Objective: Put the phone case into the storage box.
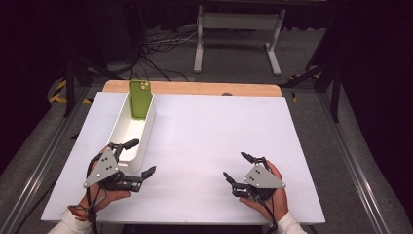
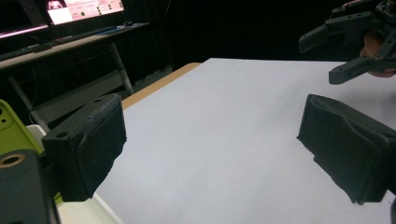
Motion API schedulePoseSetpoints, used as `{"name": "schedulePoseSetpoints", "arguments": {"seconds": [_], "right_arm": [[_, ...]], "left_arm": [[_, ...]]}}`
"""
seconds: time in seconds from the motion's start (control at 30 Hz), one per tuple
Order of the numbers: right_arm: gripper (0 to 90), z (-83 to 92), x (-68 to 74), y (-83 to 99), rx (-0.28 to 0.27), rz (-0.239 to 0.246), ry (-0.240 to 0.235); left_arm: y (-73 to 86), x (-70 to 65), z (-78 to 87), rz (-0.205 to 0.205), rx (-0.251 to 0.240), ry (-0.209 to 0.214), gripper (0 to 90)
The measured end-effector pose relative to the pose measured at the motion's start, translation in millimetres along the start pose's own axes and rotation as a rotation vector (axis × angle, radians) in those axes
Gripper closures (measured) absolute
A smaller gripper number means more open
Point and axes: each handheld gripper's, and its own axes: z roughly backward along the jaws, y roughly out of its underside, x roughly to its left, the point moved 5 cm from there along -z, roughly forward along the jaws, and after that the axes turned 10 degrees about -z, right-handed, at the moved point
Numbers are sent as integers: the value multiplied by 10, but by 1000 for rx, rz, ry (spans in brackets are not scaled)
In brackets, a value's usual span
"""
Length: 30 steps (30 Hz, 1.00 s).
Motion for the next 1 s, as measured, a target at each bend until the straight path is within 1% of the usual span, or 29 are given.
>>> {"name": "schedulePoseSetpoints", "arguments": {"seconds": [0.1, 0.13, 0.3, 0.37, 0.4, 0.53, 0.6, 0.63, 0.67, 0.7, 0.73, 0.83, 0.87, 1.0], "right_arm": [[213, 10, 7, -1, -4, 1, -3], [212, 13, 11, -3, -5, 1, -3], [201, 15, 21, -9, -11, 4, -7], [196, 13, 25, -7, -10, 2, -10], [195, 12, 27, -7, -10, 2, -10], [169, 18, 34, -13, -19, -1, -15], [157, 17, 30, -15, -21, -6, -13], [152, 19, 30, -17, -25, -11, -17], [151, 20, 31, -19, -28, -13, -18], [140, 18, 32, -20, -25, -12, -6], [140, 18, 32, -20, -25, -12, -6], [120, 15, 33, -19, -26, -17, -14], [107, 11, 29, -16, -24, -19, -7], [81, 4, 37, -8, -21, -22, -17]], "left_arm": [[17, -20, -5, -4, 0, 6, 78], [25, -33, -5, 4, 0, 7, 78], [60, -87, -9, -12, 8, 15, 75], [68, -101, -12, -8, 14, 19, 70], [73, -105, -11, -13, 17, 22, 68], [113, -143, -13, 2, 30, 28, 65], [124, -153, -14, -3, 34, 30, 63], [138, -165, -13, -8, 43, 31, 62], [144, -174, -13, 0, 42, 33, 61], [153, -181, -17, 4, 36, 32, 61], [153, -181, -17, 4, 36, 32, 61], [192, -211, -19, 15, 47, 39, 58], [225, -239, -25, 20, 58, 39, 58], [286, -279, -14, 37, 60, 36, 59]]}}
